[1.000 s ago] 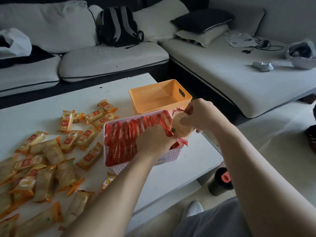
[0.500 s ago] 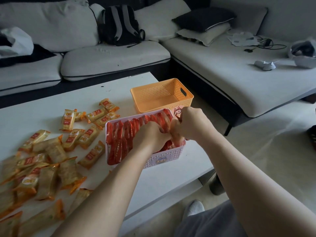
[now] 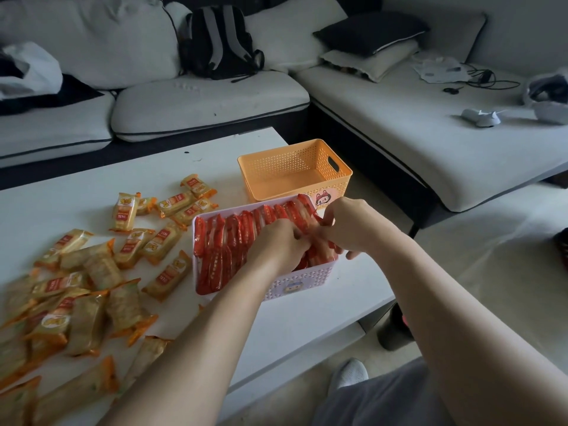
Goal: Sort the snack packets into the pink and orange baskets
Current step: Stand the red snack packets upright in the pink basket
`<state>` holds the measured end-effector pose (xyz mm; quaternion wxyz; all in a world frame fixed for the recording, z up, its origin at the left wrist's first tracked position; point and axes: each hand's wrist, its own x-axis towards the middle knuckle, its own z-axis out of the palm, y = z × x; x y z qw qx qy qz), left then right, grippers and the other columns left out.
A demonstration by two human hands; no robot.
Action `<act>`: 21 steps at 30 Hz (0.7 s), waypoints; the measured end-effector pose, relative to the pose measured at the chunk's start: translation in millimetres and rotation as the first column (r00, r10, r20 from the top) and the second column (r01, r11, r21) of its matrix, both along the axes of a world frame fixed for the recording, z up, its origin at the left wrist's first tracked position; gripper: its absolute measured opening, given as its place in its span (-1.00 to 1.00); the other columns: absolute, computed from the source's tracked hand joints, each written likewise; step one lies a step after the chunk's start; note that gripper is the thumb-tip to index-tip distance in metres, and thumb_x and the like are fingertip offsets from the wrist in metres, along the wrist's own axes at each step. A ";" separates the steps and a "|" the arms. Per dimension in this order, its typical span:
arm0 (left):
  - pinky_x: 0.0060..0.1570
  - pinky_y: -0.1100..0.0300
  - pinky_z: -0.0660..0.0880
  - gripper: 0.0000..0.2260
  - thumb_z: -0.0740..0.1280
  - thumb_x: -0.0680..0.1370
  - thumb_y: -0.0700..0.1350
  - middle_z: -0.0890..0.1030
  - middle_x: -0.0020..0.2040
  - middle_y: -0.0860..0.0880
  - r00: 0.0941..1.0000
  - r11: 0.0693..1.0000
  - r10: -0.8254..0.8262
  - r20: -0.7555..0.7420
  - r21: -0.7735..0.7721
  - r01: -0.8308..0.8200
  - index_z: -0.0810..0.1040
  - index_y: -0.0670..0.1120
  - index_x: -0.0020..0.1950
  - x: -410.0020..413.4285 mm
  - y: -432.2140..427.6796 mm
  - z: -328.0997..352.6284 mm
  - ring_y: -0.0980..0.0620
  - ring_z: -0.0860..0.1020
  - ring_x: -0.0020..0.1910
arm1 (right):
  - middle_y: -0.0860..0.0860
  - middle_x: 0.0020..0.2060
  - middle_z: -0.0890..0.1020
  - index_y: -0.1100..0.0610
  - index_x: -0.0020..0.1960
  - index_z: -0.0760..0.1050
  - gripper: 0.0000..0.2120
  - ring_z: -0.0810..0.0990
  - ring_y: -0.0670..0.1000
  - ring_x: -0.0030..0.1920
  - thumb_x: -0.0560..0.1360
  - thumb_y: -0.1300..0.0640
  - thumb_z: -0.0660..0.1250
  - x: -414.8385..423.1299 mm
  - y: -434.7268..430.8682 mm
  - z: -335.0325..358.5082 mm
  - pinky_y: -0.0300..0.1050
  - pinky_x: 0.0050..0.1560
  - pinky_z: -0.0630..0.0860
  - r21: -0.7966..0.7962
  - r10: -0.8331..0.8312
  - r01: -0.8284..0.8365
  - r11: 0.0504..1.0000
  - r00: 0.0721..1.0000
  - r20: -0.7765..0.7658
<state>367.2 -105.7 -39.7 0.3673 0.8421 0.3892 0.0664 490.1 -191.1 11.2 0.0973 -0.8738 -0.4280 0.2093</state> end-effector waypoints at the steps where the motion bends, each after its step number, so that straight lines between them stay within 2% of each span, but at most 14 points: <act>1: -0.32 0.06 0.40 -0.58 0.31 0.63 0.09 0.60 -0.39 -0.06 1.000 1.000 -0.002 -0.018 0.008 0.002 0.60 -0.15 -0.31 1.8 0.0 -0.1 -0.09 0.56 -0.36 | 0.10 -0.20 0.69 0.18 0.24 0.54 -0.77 0.72 -0.01 -0.37 0.60 0.19 0.29 1.4 0.9 -2.0 -0.07 -0.31 0.70 -0.005 -0.012 0.012 1.000 0.999 -0.030; 4: -0.37 0.13 0.30 -0.58 0.27 0.64 0.08 0.54 -0.38 -0.02 0.997 0.999 -0.002 -0.073 0.034 0.004 0.54 -0.10 -0.34 6.2 -0.5 -0.5 -0.08 0.52 -0.36 | 0.10 -0.23 0.71 0.17 0.22 0.55 -0.77 0.73 0.00 -0.35 0.59 0.18 0.29 7.0 4.9 -3.3 -0.15 -0.41 0.67 -0.018 -0.058 0.056 0.998 0.993 -0.107; 7: -0.40 0.12 0.26 -0.60 0.21 0.66 0.11 0.52 -0.33 -0.01 0.991 0.994 -0.018 -0.135 0.108 0.033 0.48 -0.06 -0.30 8.8 -2.2 1.2 -0.11 0.53 -0.30 | 0.09 -0.25 0.72 0.16 0.22 0.57 -0.76 0.74 0.02 -0.30 0.56 0.19 0.32 13.1 8.0 -5.0 -0.09 -0.34 0.70 -0.033 -0.097 0.094 0.995 0.988 -0.118; 9: -0.38 0.13 0.29 -0.63 0.18 0.68 0.12 0.55 -0.25 -0.02 0.977 0.981 -0.032 -0.209 0.182 0.071 0.49 -0.07 -0.20 10.4 -4.7 3.8 -0.11 0.55 -0.24 | 0.10 -0.21 0.70 0.16 0.23 0.53 -0.73 0.73 0.04 -0.28 0.54 0.22 0.33 15.1 10.0 -9.8 -0.07 -0.30 0.71 -0.043 -0.119 0.115 0.992 0.987 -0.104; 11: -0.28 0.11 0.39 -0.72 0.20 0.68 0.08 0.62 -0.11 -0.06 0.960 0.961 -0.019 -0.280 0.260 0.095 0.55 -0.07 -0.06 13.4 -7.6 6.3 -0.14 0.60 -0.14 | 0.12 -0.17 0.68 0.18 0.25 0.51 -0.72 0.70 0.03 -0.25 0.55 0.22 0.35 17.1 11.4 -15.3 -0.13 -0.36 0.67 -0.061 -0.147 0.139 0.988 0.978 -0.150; 14: -0.17 0.06 0.43 -0.79 0.24 0.66 -0.01 0.66 0.05 -0.10 0.939 0.929 0.025 -0.344 0.355 0.105 0.60 -0.09 0.11 18.0 -15.4 13.0 -0.18 0.63 -0.01 | 0.12 -0.13 0.67 0.20 0.23 0.54 -0.69 0.67 0.02 -0.24 0.54 0.11 0.44 21.8 12.2 -19.2 -0.18 -0.43 0.60 -0.128 -0.200 0.173 0.977 0.950 -0.241; 18: -0.18 0.08 0.40 -0.79 0.24 0.67 -0.04 0.64 -0.01 -0.09 0.930 0.909 0.027 -0.366 0.397 0.129 0.61 -0.12 0.11 17.9 -20.6 20.7 -0.13 0.54 -0.13 | 0.11 -0.12 0.68 0.20 0.19 0.55 -0.69 0.71 0.03 -0.23 0.53 0.06 0.46 25.6 11.0 -21.7 -0.18 -0.44 0.60 -0.152 -0.204 0.167 0.974 0.940 -0.274; 21: -0.24 0.09 0.38 -0.84 0.25 0.66 -0.09 0.67 -0.01 -0.11 0.945 0.871 0.049 -0.322 0.477 0.117 0.61 -0.10 0.04 11.1 -17.4 17.9 -0.16 0.60 -0.11 | 0.07 -0.12 0.71 0.16 0.09 0.58 -0.75 0.74 0.01 -0.23 0.57 -0.02 0.38 23.4 7.6 -22.0 -0.17 -0.42 0.61 -0.117 -0.148 0.117 0.986 0.941 -0.305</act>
